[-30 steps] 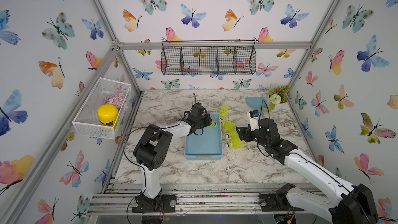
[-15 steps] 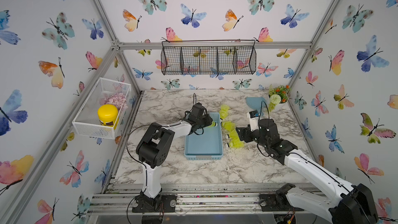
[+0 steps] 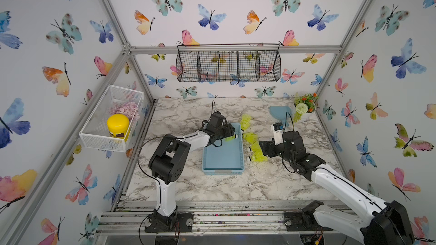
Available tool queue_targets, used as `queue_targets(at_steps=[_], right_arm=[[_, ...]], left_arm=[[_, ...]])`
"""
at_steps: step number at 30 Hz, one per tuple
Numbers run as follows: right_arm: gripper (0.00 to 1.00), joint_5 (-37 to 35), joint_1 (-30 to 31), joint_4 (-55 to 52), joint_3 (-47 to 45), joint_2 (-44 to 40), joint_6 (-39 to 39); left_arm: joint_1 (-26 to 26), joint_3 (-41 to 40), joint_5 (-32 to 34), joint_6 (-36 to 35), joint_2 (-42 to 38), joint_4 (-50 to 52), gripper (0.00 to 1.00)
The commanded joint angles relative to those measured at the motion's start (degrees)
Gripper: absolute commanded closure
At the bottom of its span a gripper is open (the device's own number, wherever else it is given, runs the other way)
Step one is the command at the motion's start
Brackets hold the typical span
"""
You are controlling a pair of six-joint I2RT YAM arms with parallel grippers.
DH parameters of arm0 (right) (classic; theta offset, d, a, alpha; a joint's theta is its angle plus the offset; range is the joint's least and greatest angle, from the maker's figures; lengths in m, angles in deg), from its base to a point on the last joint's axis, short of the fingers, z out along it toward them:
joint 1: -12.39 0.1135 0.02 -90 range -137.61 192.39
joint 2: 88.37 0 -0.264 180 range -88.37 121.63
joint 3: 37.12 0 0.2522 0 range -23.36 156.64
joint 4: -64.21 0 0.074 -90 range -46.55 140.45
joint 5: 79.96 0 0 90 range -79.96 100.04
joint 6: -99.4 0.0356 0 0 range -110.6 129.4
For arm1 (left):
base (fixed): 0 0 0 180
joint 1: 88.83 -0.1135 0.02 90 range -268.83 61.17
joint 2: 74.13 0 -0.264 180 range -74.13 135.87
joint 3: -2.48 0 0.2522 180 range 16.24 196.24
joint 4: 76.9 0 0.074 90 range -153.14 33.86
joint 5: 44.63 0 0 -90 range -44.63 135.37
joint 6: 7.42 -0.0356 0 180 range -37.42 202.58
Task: Put the shuttlecocks into the storage box
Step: Place the shuttlecock in the storage box, then pick up the shuttlecock at the center of the board.
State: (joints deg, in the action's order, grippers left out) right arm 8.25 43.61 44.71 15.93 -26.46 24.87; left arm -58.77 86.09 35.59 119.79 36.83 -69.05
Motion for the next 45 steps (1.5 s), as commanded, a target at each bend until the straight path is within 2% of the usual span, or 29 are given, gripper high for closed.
queue_targets(at_steps=[1, 5, 11, 15, 20, 25, 28, 34, 40, 45], right_arm=[[0.2, -1.29, -0.02, -2.36, -1.05, -1.46, 1.14], [0.21, -0.21, -0.02, -3.79, -1.47, -1.35, 1.88], [0.28, 1.78, -0.02, -5.62, -2.43, -0.35, 3.34], [0.4, -0.65, -0.11, -6.74, -3.37, 1.05, 4.64], [0.46, -0.17, -0.37, -6.26, -4.22, 3.23, 5.04], [0.47, 0.43, -1.12, -4.27, -4.83, 6.9, 4.84], [0.48, 0.77, -1.85, -2.79, -4.92, 8.81, 4.28], [0.55, 2.02, -3.27, -0.81, -4.31, 11.9, 2.86], [0.58, 4.81, -3.58, 0.43, -3.48, 14.85, 1.98], [0.69, 5.62, -3.71, 0.58, -2.78, 16.47, 1.6]], left_arm=[[-0.26, 0.86, 2.66, -3.72, -4.52, 3.01, 0.33], [-0.26, 0.99, 4.75, -6.69, -7.91, 6.47, 0.31], [-0.26, -0.78, 7.88, -11.04, -16.2, 11.82, 0.3], [-0.5, -1.46, 8.43, -13.96, -22.67, 17.24, 0.29], [-2.43, -2.27, 3.72, -17.44, -29.75, 24.01, 0.29], [-7.89, -4.82, -6.12, -21.5, -36.01, 29.22, 0.29], [-10.98, -7.42, -9.41, -24.72, -39.17, 29.54, 0.3], [-12.73, -13.1, -11.97, -26.07, -42.91, 24.74, 0.3], [-13.27, -13.48, -12.6, -27.25, -43.46, 24.41, 0.3], [-14.32, -14.45, -12.39, -27.19, -44.08, 24.23, 0.31]])
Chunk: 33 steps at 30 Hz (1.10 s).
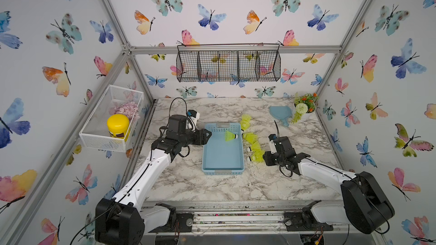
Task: Put the shuttlecocks into the storage box
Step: Pick up the shuttlecock at the center of the board.
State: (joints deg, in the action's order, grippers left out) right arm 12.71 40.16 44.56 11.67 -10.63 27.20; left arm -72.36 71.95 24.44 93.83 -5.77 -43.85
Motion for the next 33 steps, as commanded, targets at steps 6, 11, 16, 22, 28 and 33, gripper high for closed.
queue_targets(at_steps=[6, 11, 16, 22, 28, 33], right_arm=[[0.91, -2.83, -0.26, -3.12, 3.32, -0.7, -1.93], [0.98, -9.15, -0.26, -8.36, 6.01, -1.88, -3.08], [0.98, -13.56, -0.26, -13.4, 9.17, -2.71, -4.12], [0.98, -14.61, -0.24, -15.51, 11.55, -1.54, -5.36], [0.98, -15.68, -0.18, -22.42, 17.28, 5.56, -4.79], [0.98, -12.83, -0.08, -22.7, 18.67, 8.75, -5.06]], left_arm=[[-1.43, -0.22, -1.04, -1.49, -1.47, -0.69, 0.31], [-2.57, -0.39, -2.22, -1.4, -1.5, -0.84, 0.31], [-3.27, -0.38, -2.75, -1.4, -1.23, -0.8, 0.31], [-3.53, -0.25, -2.87, -1.58, -1.12, -0.53, 0.31], [-3.97, -0.31, -2.87, -1.67, -1.22, -0.42, 0.31], [-4.51, -0.3, -3.55, -1.58, -1.07, -0.48, 0.31]])
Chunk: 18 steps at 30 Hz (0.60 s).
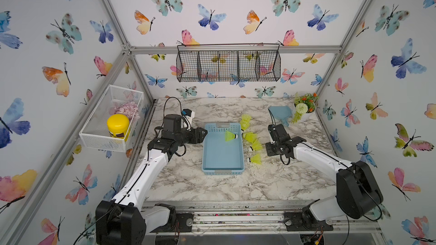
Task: Put the shuttlecocks into the storage box
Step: Pick up the shuttlecock at the center of the board.
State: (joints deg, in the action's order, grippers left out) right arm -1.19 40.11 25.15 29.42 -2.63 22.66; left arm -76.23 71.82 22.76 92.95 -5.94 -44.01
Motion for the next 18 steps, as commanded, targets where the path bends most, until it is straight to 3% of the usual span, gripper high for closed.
queue_targets(at_steps=[1, 7, 10, 18], right_arm=[[0.96, 1.64, 0.03, -3.11, 0.74, 0.75, -0.43], [0.82, 7.35, 0.31, -0.9, -1.16, -0.47, -0.42], [0.69, 9.87, 0.4, -0.96, -1.77, -0.39, -0.59], [0.55, 22.9, 0.49, 5.17, -5.2, -6.04, -3.74]], left_arm=[[-0.78, -0.2, -1.97, -0.7, -0.89, -0.34, 0.31], [-1.48, -0.23, -2.81, -0.44, -0.68, -0.67, 0.31], [-1.81, -0.27, -3.21, -0.44, -0.6, -0.63, 0.31], [-2.33, -0.13, -4.17, -0.33, -0.29, -0.71, 0.31]])
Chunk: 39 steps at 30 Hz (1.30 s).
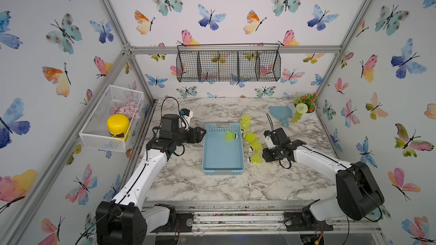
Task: Put the shuttlecocks into the storage box
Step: Pick up the shuttlecock at the center of the board.
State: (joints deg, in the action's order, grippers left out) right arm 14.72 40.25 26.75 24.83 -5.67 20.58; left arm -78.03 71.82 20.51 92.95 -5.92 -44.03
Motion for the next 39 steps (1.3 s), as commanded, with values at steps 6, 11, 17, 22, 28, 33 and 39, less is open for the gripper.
queue_targets(at_steps=[6, 11, 17, 22, 28, 33, 39], right_arm=[[0.43, 3.5, 0.36, 6.13, -1.27, -8.83, -0.96], [0.36, -8.36, 0.19, 4.5, -1.53, -8.29, 0.31], [0.36, -5.17, -3.96, 5.67, -2.0, -5.01, 2.54], [0.42, -3.22, -8.09, 9.14, -4.36, -5.88, 5.0], [0.59, -2.88, -10.44, 6.82, -3.95, 0.98, 6.95], [0.64, -0.83, -10.45, 5.88, -3.45, 3.07, 6.07], [0.64, 6.85, -10.45, 6.89, -3.35, 6.53, 2.62]], left_arm=[[-0.82, -0.36, -2.12, -0.23, -0.37, -0.66, 0.31], [-0.76, -0.23, -2.3, -0.35, -0.43, -0.65, 0.31], [-0.95, -0.36, -2.3, -0.31, -0.5, -0.57, 0.31], [-1.21, -0.35, -2.3, -0.42, -0.69, -0.42, 0.31], [-2.93, -1.66, -7.26, 1.07, -0.2, -3.09, 0.31], [-3.23, -0.87, -5.67, 0.52, -0.32, -1.74, 0.31], [-3.89, -1.08, -6.52, 0.78, 0.24, -2.0, 0.31]])
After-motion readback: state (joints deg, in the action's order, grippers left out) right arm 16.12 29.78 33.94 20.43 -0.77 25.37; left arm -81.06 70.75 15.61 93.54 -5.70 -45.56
